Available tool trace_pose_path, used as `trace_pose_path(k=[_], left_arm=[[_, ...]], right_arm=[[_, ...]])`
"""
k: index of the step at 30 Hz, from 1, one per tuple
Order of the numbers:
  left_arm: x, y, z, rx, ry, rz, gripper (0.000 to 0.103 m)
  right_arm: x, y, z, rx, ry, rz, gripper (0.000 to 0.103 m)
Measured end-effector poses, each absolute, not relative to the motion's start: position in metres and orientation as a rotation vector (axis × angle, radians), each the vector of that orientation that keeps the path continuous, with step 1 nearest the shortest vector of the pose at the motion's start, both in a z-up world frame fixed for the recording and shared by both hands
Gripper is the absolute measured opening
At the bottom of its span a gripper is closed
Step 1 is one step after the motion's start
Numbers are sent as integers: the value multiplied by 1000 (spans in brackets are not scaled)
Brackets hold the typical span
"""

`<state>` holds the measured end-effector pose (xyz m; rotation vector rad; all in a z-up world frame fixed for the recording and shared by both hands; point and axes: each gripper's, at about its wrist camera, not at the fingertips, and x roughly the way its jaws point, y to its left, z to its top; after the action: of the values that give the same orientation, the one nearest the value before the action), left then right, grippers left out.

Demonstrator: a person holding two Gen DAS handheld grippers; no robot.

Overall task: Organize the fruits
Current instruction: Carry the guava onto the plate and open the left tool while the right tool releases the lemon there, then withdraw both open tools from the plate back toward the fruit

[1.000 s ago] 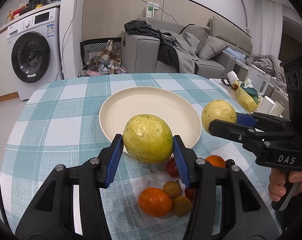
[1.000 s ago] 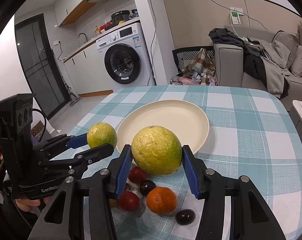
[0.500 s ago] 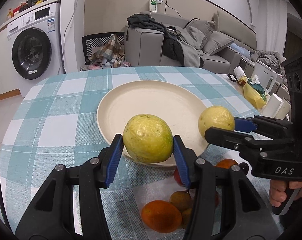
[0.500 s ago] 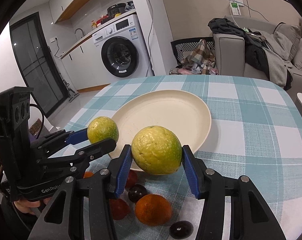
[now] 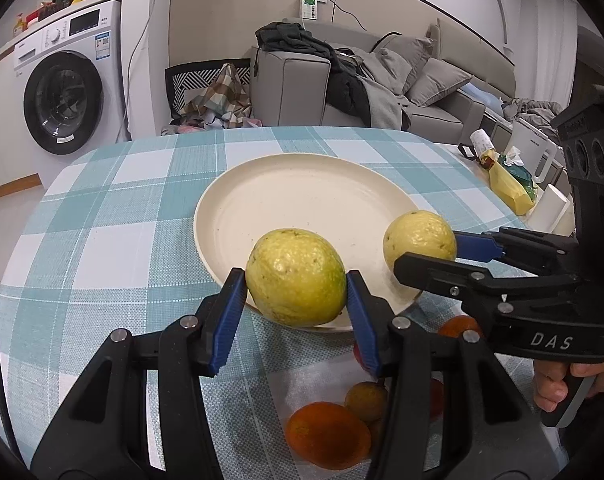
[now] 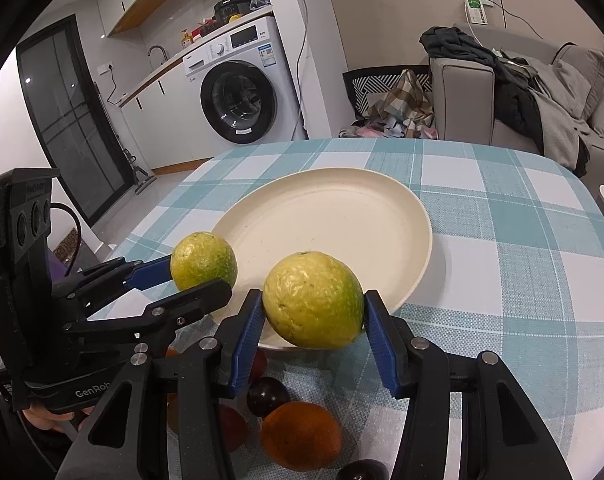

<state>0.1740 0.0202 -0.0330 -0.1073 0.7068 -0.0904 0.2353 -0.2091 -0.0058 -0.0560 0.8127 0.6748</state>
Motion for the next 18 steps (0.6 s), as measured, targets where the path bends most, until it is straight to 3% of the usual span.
trace_pose_path(k=[14, 17, 18], left_arm=[[170, 22, -28, -118, 704, -100, 49], [165, 24, -24, -129, 697, -91, 70], [163, 25, -22, -132, 693, -84, 82]], right_arm=[[231, -216, -1, -80, 794, 622, 53], [227, -223, 1, -81, 796, 611, 67], [224, -226, 3, -78, 791, 608, 72]])
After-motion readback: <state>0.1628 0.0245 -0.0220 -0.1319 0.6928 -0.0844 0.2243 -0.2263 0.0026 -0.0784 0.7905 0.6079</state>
